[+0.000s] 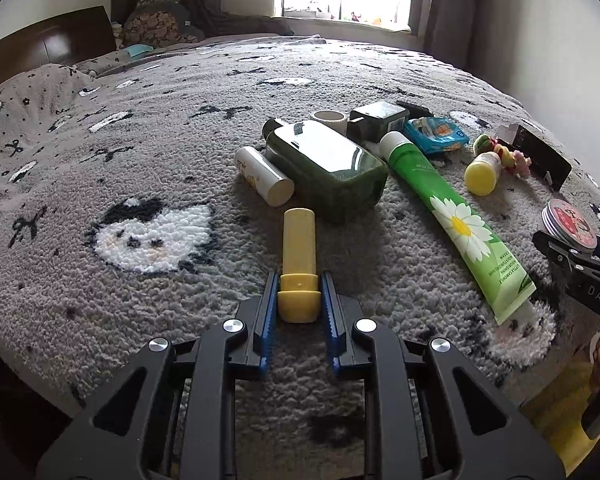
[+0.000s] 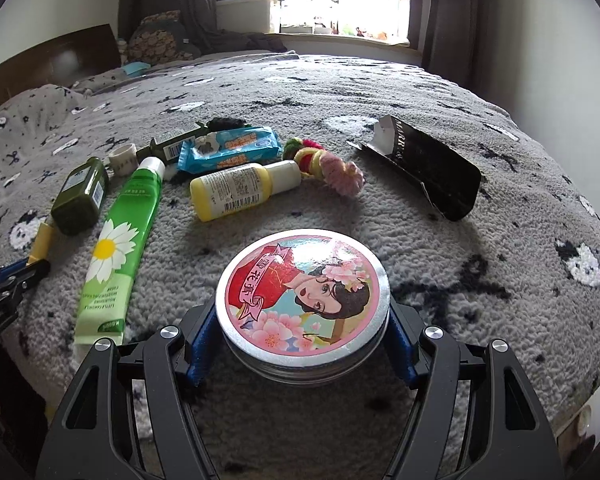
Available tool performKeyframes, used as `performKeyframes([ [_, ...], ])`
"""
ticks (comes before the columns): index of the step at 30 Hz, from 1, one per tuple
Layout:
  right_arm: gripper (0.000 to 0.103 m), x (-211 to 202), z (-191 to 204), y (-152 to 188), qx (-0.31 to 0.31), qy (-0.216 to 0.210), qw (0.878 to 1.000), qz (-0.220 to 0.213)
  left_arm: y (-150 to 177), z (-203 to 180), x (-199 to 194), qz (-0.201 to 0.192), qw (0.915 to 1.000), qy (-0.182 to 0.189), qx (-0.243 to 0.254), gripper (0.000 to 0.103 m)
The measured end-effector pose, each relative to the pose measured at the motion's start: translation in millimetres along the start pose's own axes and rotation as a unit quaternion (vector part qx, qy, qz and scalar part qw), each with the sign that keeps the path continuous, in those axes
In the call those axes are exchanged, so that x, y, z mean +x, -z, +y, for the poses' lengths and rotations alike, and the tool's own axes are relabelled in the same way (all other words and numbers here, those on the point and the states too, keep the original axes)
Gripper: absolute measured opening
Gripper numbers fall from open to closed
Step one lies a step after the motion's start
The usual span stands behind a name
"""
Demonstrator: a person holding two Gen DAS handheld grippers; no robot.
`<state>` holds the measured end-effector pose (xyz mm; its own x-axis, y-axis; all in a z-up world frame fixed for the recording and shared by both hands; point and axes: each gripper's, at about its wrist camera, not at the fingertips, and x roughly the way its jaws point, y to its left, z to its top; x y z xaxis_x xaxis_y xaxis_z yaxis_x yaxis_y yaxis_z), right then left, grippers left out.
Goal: Collect trash
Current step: 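Grasp the round painted tin with the right tool while the left grasps the yellow stick, then lower both tools below the bed edge and release tin and stick into the bin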
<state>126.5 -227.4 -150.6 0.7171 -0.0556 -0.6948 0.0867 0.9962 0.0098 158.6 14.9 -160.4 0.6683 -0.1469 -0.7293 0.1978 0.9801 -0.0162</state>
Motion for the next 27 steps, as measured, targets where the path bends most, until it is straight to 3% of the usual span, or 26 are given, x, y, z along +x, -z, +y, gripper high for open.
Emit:
performKeyframes([
  [8,0.07,-37,-8,13,0.006,0.0,1.0,-0.018,14,-9,-29,-0.011,0.9998,0.017,0.005,0.019],
  [19,0.07,-109,-13,29,-0.02,-0.013,0.997,-0.07,22,-40,-102,-0.074,0.9955,0.04,0.043,0.019],
  [23,0.07,-127,-14,43,-0.021,-0.027,0.997,-0.068,30,-52,-125,-0.088,0.993,0.054,0.058,0.019],
  [27,0.07,-131,-14,63,-0.021,-0.038,0.998,-0.047,49,-63,-131,-0.074,0.9924,0.069,0.07,0.019],
])
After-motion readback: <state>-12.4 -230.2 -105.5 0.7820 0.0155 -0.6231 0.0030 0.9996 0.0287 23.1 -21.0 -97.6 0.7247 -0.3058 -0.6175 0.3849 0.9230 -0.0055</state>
